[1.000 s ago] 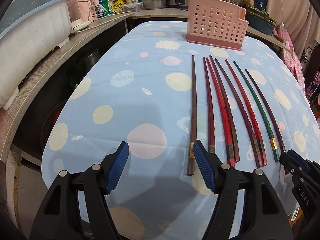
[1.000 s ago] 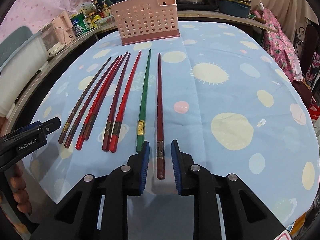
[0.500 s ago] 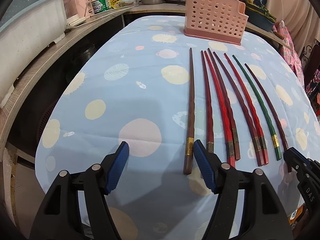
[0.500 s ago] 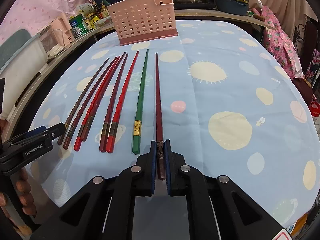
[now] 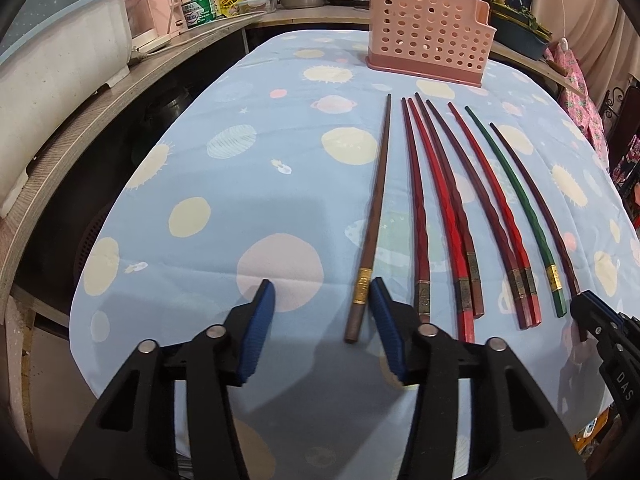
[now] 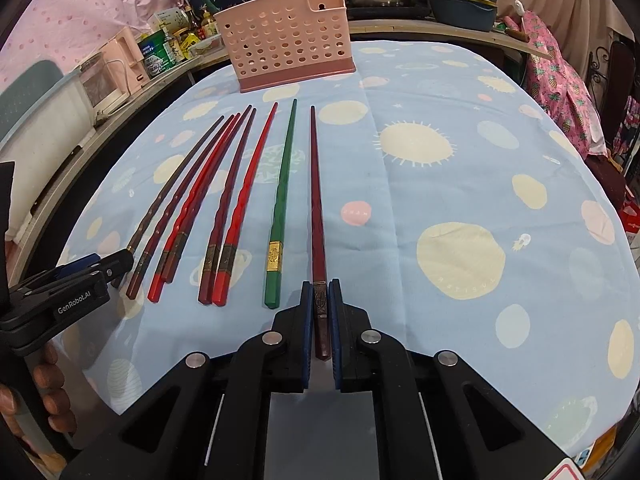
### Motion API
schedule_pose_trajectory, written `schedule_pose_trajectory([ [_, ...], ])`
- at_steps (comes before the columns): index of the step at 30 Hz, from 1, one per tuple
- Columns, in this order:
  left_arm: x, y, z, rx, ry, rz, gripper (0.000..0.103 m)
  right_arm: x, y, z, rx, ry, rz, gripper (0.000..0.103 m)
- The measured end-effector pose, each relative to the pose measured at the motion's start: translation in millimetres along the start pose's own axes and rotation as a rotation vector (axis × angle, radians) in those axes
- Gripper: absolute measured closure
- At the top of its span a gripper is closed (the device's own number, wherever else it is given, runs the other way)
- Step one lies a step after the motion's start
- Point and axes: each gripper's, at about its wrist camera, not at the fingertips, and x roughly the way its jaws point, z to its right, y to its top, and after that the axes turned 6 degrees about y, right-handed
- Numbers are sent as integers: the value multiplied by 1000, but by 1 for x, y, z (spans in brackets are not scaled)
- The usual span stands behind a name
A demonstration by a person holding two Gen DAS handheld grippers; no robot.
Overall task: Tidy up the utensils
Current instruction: 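Close the left tool on a brown chopstick while the right tool holds its chopstick, then lift both held chopsticks and carry them over the pink basket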
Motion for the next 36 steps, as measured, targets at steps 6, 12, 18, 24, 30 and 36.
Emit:
schedule_pose_trajectory([
  [6,-1,1,-3,-8,-26,-11,90,0,0,0,0,0,0,95],
  [12,-2,1,-5,-13,-47,-19,93,-1,-1,1,4,4,0,95],
  [18,-7,1,-7,-23,-61,-20,95,-5,-1,1,8,9,5,96],
  [24,-20,7,-11,-38,-74,1,95,-18,2,1,11,14,36,96],
  [30,-41,16,-18,-57,-94,40,95,-38,12,3,19,24,92,96],
  [36,-67,30,-29,-85,-111,100,96,-66,28,5,25,34,169,96],
])
